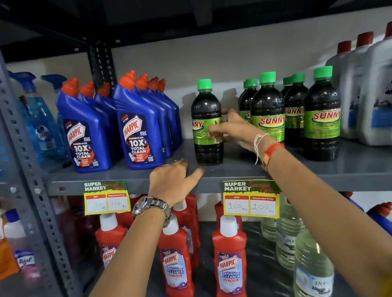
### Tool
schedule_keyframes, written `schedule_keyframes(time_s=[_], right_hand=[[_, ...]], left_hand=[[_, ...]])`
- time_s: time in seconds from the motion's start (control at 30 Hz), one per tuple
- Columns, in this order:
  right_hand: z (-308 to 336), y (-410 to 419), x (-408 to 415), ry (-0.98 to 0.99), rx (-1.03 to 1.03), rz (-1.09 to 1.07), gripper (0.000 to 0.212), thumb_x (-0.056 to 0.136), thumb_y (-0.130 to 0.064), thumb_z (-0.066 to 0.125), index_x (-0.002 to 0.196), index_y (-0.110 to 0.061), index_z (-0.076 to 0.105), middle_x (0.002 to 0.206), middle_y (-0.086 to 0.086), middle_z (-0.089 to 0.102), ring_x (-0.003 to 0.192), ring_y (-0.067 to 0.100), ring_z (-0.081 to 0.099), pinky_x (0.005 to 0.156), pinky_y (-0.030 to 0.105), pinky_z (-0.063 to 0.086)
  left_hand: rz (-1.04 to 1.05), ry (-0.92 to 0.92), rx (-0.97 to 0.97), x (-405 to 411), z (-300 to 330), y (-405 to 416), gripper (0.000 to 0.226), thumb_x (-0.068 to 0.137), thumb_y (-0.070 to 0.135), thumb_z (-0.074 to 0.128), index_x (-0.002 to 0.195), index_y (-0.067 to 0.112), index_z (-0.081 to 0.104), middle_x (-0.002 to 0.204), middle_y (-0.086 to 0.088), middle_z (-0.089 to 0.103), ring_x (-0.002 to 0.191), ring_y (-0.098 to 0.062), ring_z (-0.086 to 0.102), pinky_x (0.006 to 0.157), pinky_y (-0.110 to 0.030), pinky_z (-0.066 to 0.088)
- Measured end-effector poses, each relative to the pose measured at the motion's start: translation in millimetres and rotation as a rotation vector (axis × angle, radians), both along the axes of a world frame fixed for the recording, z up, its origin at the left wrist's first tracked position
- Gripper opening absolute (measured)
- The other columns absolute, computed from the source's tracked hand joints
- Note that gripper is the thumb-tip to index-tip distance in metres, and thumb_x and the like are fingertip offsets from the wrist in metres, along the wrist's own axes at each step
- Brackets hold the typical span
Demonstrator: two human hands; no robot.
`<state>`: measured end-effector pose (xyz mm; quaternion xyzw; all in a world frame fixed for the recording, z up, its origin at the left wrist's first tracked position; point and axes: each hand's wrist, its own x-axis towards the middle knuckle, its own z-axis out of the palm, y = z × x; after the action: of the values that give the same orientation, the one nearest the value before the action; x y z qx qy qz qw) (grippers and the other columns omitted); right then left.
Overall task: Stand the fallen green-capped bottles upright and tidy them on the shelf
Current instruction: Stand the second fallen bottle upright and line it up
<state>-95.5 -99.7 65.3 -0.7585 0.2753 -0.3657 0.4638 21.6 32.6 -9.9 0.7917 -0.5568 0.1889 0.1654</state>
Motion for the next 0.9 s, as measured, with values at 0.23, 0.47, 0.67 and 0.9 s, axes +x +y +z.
schedule_keyframes(time_s=[0.23,0.47,0.67,0.9], right_hand=[[-10,17,11,0.163,-0.533,-0.368,0.104,0.052,-0.048,0.085,0.127,-0.001,0.03,0.124,0.016,0.053,0.119,0.03,0.051,0.1,0.039,0.045],[-3,3,5,0.027,-0.122,-0.128,0.084,0.068,-0.006,0.08,0.131,-0.004,0.024,0.109,0.004,0.05,0.11,0.02,0.053,0.093,0.028,0.041],[-10,-1,4,0.101,-0.159,-0.122,0.096,0.066,-0.024,0.083,0.136,-0.005,0.02,0.117,0.003,0.049,0.113,0.015,0.048,0.103,0.031,0.039],[-20,4,13,0.145,-0.37,-0.27,0.096,0.057,-0.033,0.086,0.129,-0.003,0.031,0.122,0.013,0.054,0.118,0.027,0.052,0.1,0.034,0.045]], left_hand=[[0.001,0.009,-0.022,1,-1,-2,0.063,0.087,0.058,0.025,0.12,0.016,0.057,0.127,-0.001,0.06,0.108,-0.021,0.057,0.069,-0.03,0.032],[-0.009,0.013,-0.025,2,-3,-2,0.064,0.086,0.059,0.026,0.119,0.014,0.058,0.128,-0.003,0.06,0.11,-0.021,0.057,0.074,-0.032,0.037],[-0.012,-0.022,-0.064,2,-4,-2,0.058,0.087,0.058,0.027,0.107,0.015,0.06,0.107,-0.003,0.066,0.093,-0.021,0.06,0.062,-0.03,0.032],[-0.009,-0.024,-0.072,0,-3,-2,0.058,0.088,0.057,0.028,0.113,0.015,0.059,0.118,-0.004,0.064,0.103,-0.022,0.059,0.065,-0.03,0.03]])
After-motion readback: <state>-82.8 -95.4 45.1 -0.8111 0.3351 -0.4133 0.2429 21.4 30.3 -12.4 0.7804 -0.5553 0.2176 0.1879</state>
